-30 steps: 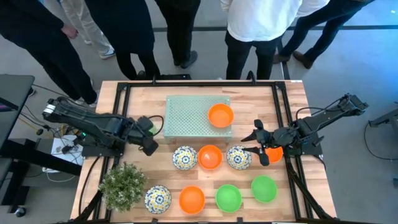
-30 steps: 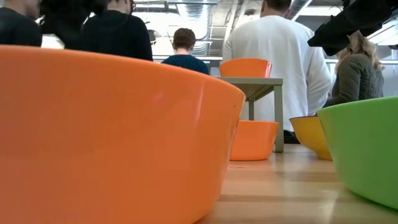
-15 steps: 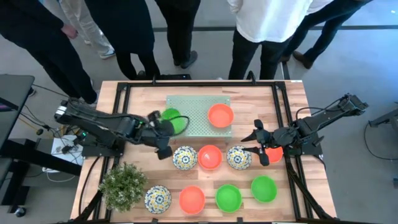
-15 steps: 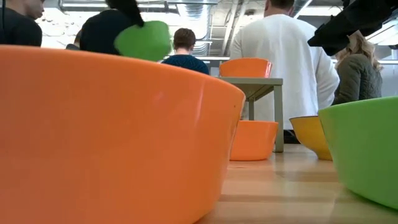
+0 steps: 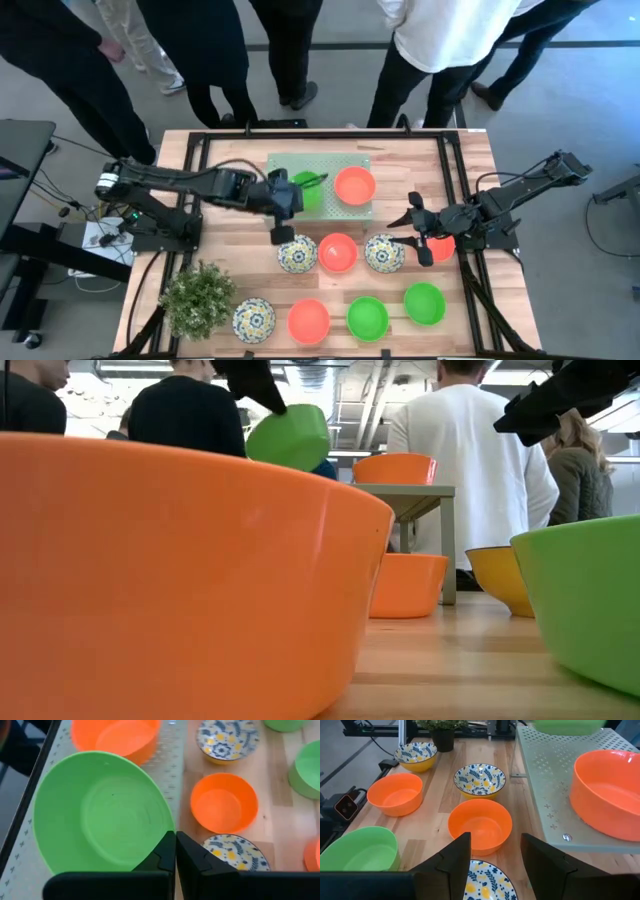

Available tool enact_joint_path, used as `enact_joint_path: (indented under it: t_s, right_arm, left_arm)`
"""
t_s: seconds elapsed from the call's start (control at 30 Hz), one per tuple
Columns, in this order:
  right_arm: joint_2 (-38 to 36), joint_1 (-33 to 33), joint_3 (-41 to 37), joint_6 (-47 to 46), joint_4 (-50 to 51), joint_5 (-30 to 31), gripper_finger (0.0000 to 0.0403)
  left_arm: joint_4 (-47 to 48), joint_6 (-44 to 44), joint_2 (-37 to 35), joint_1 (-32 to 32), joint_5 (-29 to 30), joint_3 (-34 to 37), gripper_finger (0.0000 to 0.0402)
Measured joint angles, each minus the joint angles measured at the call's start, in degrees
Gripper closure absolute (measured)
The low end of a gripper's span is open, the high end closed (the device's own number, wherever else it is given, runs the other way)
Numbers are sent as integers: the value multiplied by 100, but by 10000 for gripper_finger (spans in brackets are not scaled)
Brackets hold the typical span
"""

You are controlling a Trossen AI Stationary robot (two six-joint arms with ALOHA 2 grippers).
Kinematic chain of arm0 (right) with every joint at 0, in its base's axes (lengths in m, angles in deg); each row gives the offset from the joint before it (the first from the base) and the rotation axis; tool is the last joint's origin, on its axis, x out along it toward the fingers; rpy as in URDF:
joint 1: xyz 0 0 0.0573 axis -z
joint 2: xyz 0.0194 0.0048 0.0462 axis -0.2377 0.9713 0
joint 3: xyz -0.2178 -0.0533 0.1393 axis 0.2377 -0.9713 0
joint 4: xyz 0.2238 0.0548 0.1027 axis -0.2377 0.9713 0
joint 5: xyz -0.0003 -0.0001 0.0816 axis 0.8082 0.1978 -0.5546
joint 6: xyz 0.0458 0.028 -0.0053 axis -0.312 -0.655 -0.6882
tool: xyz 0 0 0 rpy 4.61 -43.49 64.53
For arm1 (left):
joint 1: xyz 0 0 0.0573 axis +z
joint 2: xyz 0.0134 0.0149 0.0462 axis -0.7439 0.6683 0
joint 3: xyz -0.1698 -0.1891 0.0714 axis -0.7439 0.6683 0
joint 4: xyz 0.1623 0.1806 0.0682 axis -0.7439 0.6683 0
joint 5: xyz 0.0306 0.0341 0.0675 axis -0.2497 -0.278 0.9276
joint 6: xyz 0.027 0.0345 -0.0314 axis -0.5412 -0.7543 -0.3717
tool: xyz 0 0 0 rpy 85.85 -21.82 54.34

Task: Pick & Place Mini bowls
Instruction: Put the green bowl on the shelf

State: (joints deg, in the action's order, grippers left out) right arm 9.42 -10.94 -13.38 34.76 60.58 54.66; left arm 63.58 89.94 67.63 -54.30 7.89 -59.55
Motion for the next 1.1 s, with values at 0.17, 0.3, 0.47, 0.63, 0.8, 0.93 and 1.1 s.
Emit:
enact_joint_path:
  t_s: [0.17,0.3,0.47,0.63,0.8,0.93,1.1]
  right_arm:
    - [0,-1,0,2,0,-1,236]
    - [0,0,0,2,5,-1,234]
    - [0,-2,0,0,18,0,234]
    - [0,0,0,0,10,-2,237]
    - [0,1,0,2,2,-2,234]
    - [0,-1,0,2,2,-2,234]
    - [0,1,0,284,-8,-2,236]
  left_arm:
    - [6,-114,0,471,-79,0,398]
    - [133,-168,0,586,-164,0,398]
    - [774,183,0,548,-143,0,398]
    - [1235,347,0,464,115,0,398]
    - [1315,460,0,462,135,4,398]
    - [1297,471,0,462,140,9,398]
    - [833,408,0,462,136,11,398]
